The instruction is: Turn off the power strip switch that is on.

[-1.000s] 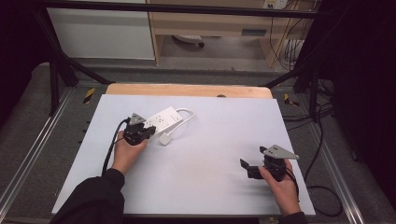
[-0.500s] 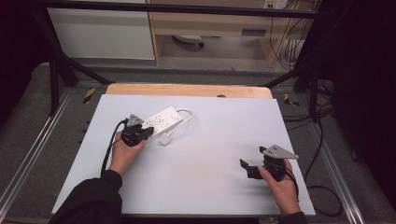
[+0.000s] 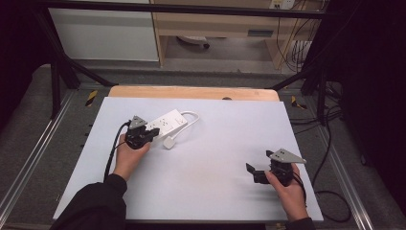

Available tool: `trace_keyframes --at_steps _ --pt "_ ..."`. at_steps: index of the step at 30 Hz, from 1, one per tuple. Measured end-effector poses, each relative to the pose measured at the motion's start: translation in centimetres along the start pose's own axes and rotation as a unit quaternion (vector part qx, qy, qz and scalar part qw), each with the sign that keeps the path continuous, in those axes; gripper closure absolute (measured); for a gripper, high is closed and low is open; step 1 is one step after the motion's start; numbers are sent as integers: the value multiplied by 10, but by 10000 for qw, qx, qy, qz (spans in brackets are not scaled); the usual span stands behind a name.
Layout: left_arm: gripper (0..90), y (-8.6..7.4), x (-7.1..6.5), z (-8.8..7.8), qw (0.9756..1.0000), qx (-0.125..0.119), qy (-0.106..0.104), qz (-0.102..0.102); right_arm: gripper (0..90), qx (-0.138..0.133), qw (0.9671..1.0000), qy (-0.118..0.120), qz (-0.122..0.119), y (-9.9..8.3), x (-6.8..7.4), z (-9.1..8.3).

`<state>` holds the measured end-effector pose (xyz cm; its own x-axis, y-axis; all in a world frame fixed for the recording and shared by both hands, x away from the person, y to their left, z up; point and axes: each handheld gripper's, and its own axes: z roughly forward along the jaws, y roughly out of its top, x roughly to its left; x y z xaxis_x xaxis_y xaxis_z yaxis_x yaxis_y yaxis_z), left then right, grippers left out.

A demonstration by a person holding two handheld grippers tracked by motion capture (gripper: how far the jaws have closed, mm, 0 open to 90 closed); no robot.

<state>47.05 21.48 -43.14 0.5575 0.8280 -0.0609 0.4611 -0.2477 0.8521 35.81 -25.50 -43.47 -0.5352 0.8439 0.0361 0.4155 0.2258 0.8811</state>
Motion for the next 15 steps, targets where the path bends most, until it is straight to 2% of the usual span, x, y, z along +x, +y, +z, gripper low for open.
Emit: trace_keyframes --at_steps 2,5,8,15 --pt "900 2 -1 -3 9999 -70 71 63 44 1 10000 5 -5 0 0 0" --pt "882 4 -3 -5 9999 -151 49 13 43 1 10000 6 -19 0 0 0" --pt "812 6 -4 -5 9998 -165 38 71 43 0 10000 8 -18 0 0 -1" --pt "612 11 -9 -5 9996 -288 -5 -22 43 -5 10000 21 -22 0 0 0"
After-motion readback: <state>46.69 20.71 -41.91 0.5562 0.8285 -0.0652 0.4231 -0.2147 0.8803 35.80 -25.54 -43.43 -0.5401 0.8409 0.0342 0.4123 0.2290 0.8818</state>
